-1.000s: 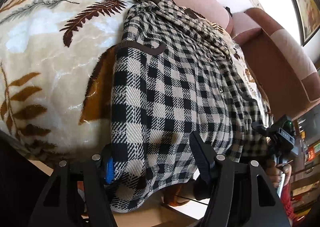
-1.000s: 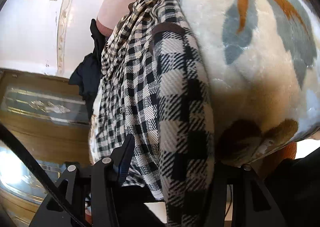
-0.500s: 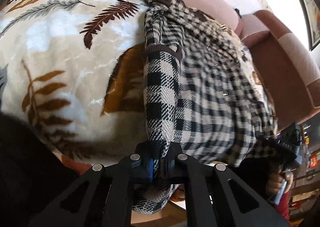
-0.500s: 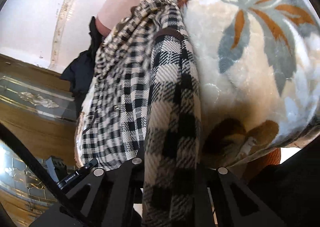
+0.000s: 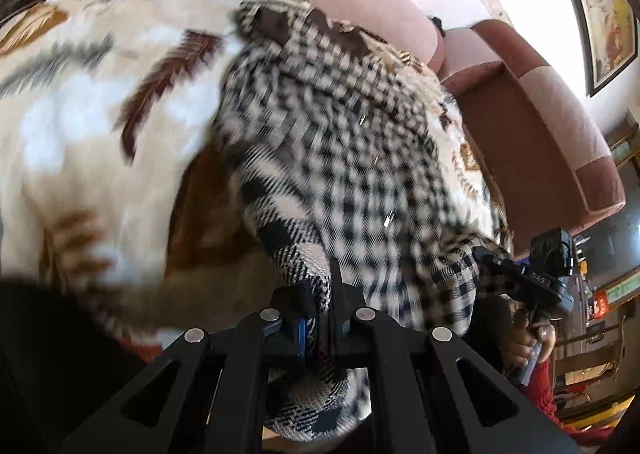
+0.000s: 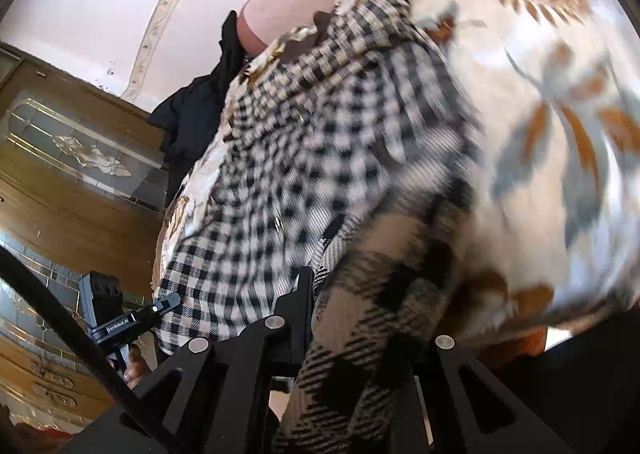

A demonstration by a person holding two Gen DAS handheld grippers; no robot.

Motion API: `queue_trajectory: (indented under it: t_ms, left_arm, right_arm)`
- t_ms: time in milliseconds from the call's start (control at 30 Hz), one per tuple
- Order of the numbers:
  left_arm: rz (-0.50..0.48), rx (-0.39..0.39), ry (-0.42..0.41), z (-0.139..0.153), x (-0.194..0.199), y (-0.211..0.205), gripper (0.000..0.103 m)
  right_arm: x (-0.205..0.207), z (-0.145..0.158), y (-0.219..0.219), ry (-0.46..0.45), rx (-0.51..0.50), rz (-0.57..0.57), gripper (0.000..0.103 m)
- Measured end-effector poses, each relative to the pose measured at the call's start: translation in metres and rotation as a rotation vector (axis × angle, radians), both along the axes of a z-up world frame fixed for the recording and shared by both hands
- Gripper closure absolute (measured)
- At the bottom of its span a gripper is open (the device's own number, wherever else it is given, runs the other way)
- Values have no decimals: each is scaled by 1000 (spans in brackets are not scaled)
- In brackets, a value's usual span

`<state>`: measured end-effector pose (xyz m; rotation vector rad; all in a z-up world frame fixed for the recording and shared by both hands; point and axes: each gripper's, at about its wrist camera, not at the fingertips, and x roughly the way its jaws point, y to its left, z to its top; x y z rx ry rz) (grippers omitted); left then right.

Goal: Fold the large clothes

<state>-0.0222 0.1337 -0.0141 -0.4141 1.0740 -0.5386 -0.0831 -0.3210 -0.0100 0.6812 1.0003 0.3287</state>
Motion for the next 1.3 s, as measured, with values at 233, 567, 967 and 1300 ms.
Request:
queue_trajectory:
  t_ms: [233,567,967,1300]
  left_arm:
    - [62,38,-107,33,88,-16,95]
    - [204,175,-216,49,211,-32,95]
    - [292,79,-100,2,298,-12,95]
    - [295,-323,-38,-5,333,6,55]
  right_arm:
    - [89,27,-8,-53,-72,-51,95]
    - [211,43,-24,-80,-157,-165,95]
    - [296,-20,-65,49,-56,-285,93]
    - [320,-43,-106,6,238,-422,41]
